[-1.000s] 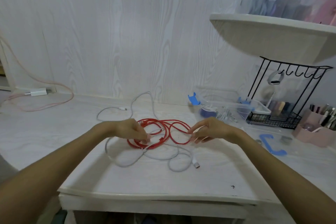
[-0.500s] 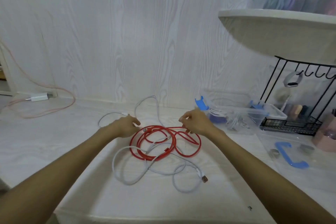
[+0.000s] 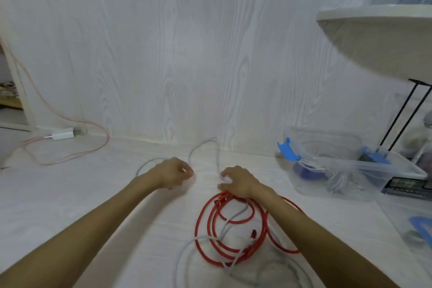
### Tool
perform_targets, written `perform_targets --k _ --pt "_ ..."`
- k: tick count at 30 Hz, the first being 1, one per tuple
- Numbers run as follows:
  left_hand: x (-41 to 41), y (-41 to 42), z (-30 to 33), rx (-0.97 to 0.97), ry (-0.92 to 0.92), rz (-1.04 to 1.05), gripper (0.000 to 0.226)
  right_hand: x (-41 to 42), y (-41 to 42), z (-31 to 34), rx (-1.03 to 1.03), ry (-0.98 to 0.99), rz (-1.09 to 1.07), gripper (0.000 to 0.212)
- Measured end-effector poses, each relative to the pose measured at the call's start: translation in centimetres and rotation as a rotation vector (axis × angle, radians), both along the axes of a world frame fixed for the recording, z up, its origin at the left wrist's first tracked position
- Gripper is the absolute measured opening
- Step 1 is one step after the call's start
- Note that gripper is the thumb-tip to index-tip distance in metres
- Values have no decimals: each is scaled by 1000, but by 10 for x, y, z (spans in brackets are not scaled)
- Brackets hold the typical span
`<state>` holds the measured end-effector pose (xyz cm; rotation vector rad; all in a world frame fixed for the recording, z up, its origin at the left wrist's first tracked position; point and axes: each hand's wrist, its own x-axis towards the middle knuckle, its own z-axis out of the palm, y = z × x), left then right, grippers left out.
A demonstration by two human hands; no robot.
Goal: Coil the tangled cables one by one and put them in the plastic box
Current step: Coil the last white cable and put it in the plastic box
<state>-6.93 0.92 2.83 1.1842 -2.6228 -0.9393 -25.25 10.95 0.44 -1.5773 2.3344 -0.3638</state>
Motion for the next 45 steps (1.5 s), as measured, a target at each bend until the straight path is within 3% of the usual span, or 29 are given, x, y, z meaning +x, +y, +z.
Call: perform_targets --k 2,3,5,7,11,15,17,19,22,24,27,30,32,34,37,39,42,45 --pt "6 -26 -3 -353 -103 147 47 1 -2 1 -159 21 -56 24" --pt "8 -38 -6 -394 -172 178 55 0 -3 5 -224 41 -90 19" --pt "10 -55 -16 -349 -304 192 58 -10 0 19 -332 81 -185 16" --pt "8 -63 -29 -361 -337 199 47 -29 6 33 -332 148 -256 16" --pt "8 -60 -33 -513 -134 211 19 -46 23 51 -61 238 -237 42" --pt "2 -38 -16 -556 -357 -1 27 -13 25 72 -342 167 -96 26" --pt "-4 -22 0 -538 -341 -26 26 10 22 83 -394 105 -26 24" --pt "-9 -9 24 -328 -85 25 26 31 23 92 -335 9 25 29" --pt "-15 11 73 403 442 189 15 51 38 100 -81 18 194 60" --pt "-12 19 98 668 594 221 9 58 52 107 -73 -34 265 57" --pt "-6 30 117 670 526 174 22 56 75 126 -325 -309 284 24" --pt "0 49 126 251 241 -18 42 45 95 146 -365 -225 299 28" --pt "2 67 129 143 176 -242 59 36 104 158 -384 -178 313 30" --pt "1 84 131 273 336 -368 63 23 111 171 -450 -196 276 29" --pt "-7 97 128 702 741 -330 35 2 118 180 -613 -291 160 24" --pt "-14 103 126 910 893 -367 26 -6 115 176 -697 -422 69 22" --pt "-28 106 127 1020 1050 -402 29 1 91 157 -786 -645 -41 22" --pt "-42 89 121 1116 1232 -341 34 17 47 132 -738 -602 -72 27"
